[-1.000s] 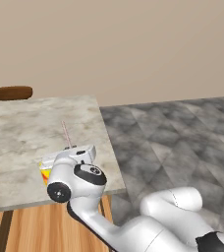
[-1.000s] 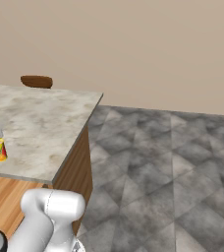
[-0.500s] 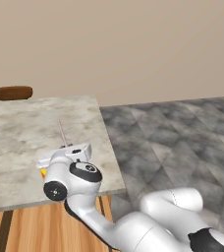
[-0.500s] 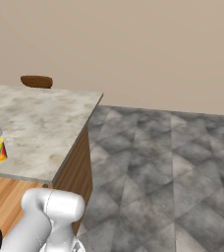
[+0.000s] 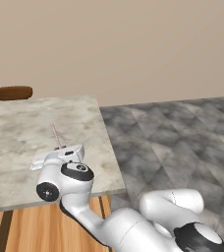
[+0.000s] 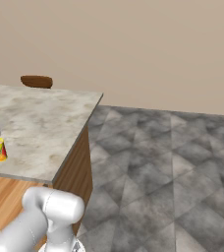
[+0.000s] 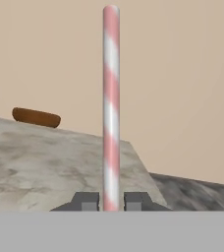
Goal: Pick up the straw from the left drawer and put it inside the smoothie cup.
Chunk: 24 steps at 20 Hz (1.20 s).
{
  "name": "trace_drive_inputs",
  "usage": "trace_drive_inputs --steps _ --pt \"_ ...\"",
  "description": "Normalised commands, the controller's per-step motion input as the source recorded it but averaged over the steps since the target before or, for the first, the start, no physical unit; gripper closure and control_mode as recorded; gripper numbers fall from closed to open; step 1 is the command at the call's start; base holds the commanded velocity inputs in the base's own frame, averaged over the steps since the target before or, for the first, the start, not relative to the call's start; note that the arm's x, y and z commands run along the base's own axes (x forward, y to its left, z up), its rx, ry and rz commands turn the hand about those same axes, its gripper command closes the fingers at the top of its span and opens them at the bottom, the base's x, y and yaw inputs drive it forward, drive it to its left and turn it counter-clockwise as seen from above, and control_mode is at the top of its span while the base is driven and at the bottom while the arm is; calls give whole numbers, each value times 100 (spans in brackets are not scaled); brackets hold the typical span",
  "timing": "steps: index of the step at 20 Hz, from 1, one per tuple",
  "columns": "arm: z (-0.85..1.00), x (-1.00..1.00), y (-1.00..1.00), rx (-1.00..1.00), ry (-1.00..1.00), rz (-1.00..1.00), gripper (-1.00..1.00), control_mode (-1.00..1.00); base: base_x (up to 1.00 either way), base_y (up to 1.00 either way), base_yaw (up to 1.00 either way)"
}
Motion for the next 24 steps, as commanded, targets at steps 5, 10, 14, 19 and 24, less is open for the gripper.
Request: trace_drive_inputs --steps 5,10,14,19,24 --pt "-20 13 11 0 0 2 100 -100 0 0 0" --pt "-18 22 1 0 0 1 100 -100 0 0 0" --pt "-18 4 0 0 0 1 100 -100 0 0 0" --pt "-5 0 0 0 0 1 100 -100 0 0 0" --pt "8 0 9 0 0 0 100 -100 0 0 0"
